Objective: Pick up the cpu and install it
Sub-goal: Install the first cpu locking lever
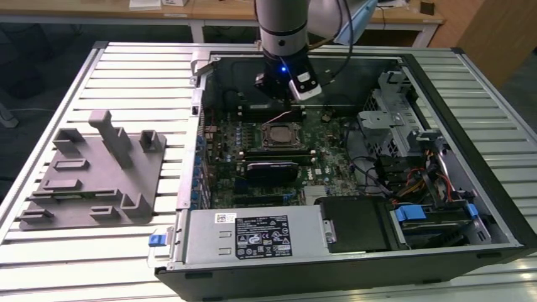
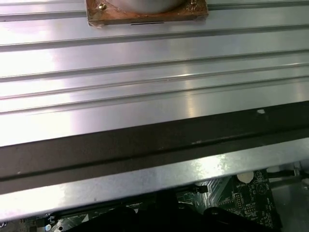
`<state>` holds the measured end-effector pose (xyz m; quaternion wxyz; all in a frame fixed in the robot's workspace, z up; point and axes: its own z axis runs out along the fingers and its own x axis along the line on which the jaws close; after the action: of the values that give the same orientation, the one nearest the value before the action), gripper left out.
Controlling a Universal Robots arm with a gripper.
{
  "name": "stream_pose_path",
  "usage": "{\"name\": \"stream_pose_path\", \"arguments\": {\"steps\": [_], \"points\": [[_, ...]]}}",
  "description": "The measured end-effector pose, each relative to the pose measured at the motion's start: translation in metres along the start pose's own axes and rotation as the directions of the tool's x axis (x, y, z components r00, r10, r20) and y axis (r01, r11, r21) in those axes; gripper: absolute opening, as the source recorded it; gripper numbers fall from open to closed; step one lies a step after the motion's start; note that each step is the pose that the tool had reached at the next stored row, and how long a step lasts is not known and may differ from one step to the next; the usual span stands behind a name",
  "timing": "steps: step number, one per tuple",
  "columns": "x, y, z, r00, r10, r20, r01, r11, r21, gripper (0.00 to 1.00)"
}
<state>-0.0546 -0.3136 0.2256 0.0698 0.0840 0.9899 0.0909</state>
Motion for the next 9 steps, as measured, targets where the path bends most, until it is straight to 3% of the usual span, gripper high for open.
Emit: {"name": "stream_pose_path", "arguments": {"steps": [9], "points": [[-0.0003,0.0006,-0.0063,1.0000,0.000,0.0004,0.000,1.0000,0.0000,0.11]]}}
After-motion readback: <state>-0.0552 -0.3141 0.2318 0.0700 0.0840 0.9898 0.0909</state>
